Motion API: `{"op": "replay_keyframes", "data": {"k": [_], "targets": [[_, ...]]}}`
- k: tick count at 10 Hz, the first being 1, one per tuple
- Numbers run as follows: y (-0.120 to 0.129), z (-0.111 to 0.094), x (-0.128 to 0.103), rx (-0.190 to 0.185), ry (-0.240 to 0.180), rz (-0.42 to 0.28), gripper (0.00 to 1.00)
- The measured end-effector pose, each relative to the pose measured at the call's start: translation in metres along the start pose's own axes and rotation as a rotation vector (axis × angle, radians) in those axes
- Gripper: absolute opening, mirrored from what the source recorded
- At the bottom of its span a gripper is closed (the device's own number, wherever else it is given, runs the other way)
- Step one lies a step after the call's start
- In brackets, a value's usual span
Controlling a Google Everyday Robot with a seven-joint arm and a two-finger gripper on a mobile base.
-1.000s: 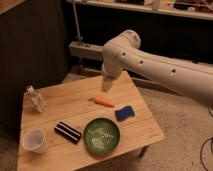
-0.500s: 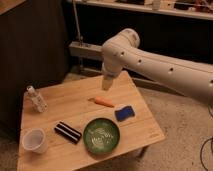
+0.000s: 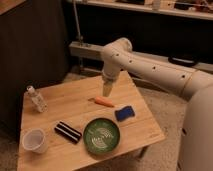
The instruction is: Place the pepper in the ceramic cup
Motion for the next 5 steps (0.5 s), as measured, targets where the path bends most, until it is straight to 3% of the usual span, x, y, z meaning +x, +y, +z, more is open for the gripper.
{"op": "replay_keyframes", "data": {"k": [2,5], "targets": [[0.009,0.031,0.004,-0.022,-0.016,0.025,0.66],[0.017,0.062,-0.001,-0.033,-0.047,0.079,0.66]]}}
